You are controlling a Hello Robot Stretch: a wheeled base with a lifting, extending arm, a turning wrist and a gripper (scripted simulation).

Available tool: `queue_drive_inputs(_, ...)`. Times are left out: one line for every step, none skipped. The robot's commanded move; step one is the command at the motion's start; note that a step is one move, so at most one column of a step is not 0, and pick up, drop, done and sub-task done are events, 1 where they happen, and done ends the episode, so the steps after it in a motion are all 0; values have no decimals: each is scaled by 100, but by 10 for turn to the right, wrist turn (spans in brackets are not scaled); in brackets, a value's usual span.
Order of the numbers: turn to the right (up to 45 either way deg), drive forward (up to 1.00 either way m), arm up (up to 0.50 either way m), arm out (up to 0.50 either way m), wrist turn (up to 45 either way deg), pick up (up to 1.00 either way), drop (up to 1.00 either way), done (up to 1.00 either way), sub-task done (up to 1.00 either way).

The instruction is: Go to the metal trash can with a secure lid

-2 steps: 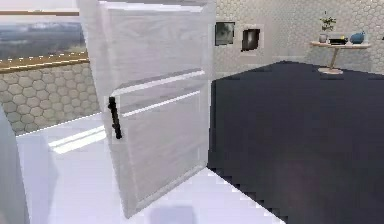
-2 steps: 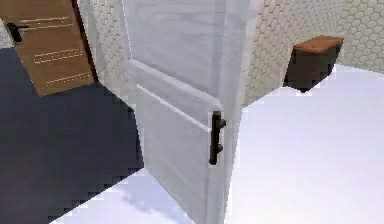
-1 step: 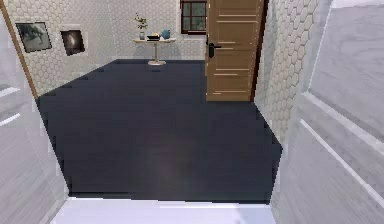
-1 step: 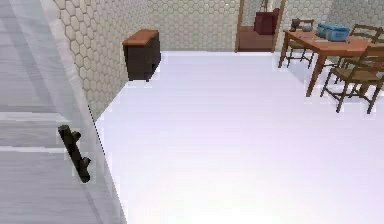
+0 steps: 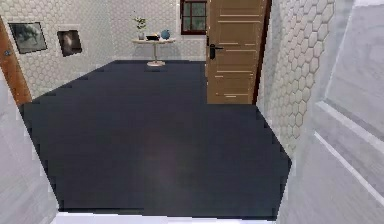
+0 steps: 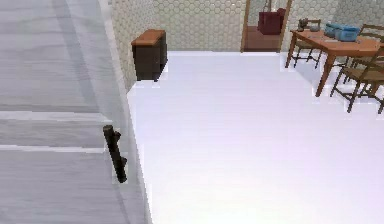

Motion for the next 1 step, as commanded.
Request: queue_drive_inputs(-60,0,0,0,0,0,0,0,0)
